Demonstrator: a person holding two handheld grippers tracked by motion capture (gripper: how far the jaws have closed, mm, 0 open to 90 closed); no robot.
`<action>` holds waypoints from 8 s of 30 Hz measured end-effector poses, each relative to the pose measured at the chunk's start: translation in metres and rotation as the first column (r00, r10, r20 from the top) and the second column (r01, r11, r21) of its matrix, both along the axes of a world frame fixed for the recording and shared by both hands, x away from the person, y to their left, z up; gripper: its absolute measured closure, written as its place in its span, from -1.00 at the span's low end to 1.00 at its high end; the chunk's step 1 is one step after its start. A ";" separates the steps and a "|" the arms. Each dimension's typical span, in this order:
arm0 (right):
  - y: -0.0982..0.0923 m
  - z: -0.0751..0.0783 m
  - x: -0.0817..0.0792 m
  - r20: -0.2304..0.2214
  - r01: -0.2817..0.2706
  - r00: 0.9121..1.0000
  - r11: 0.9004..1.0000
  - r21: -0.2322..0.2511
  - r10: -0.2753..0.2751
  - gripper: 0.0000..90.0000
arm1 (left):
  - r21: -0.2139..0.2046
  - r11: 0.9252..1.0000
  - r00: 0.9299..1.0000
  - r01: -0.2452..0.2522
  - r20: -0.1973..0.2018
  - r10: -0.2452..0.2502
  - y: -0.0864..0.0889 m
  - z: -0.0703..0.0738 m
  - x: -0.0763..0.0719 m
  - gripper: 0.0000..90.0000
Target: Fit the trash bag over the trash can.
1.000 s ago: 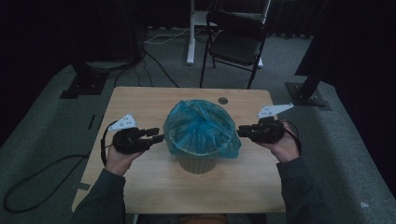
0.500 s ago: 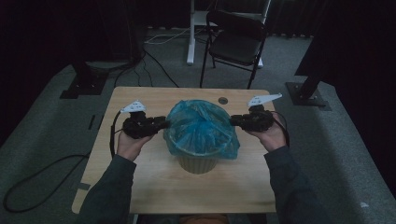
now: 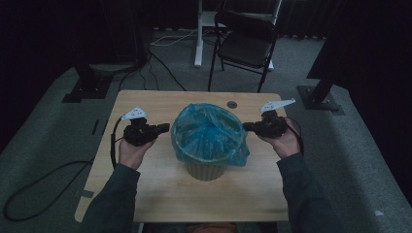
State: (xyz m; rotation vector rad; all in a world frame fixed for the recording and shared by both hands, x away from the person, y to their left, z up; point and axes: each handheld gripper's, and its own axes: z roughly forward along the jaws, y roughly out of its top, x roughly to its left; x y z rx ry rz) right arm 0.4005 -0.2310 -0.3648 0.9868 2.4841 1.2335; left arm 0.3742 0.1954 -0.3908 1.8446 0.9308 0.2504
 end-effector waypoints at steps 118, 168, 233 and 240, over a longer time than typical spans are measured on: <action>0.021 -0.008 0.042 -0.021 0.099 0.995 0.994 -0.049 -0.100 1.00 | 0.009 0.999 0.999 -0.032 -0.036 0.032 -0.035 -0.019 0.050 0.89; -0.016 -0.001 -0.034 0.036 0.040 0.999 0.998 -0.057 -0.038 0.47 | 0.019 0.993 0.986 0.114 0.119 -0.116 -0.052 0.033 0.015 0.39; -0.020 -0.022 -0.040 0.034 0.035 0.999 0.999 0.010 -0.036 0.44 | 0.452 0.825 0.932 0.340 -0.043 -0.361 -0.178 0.039 0.047 0.32; -0.020 -0.023 -0.039 0.031 0.028 0.999 1.000 0.006 -0.028 0.43 | 0.469 0.811 0.928 0.349 -0.055 -0.368 -0.181 0.037 0.046 0.32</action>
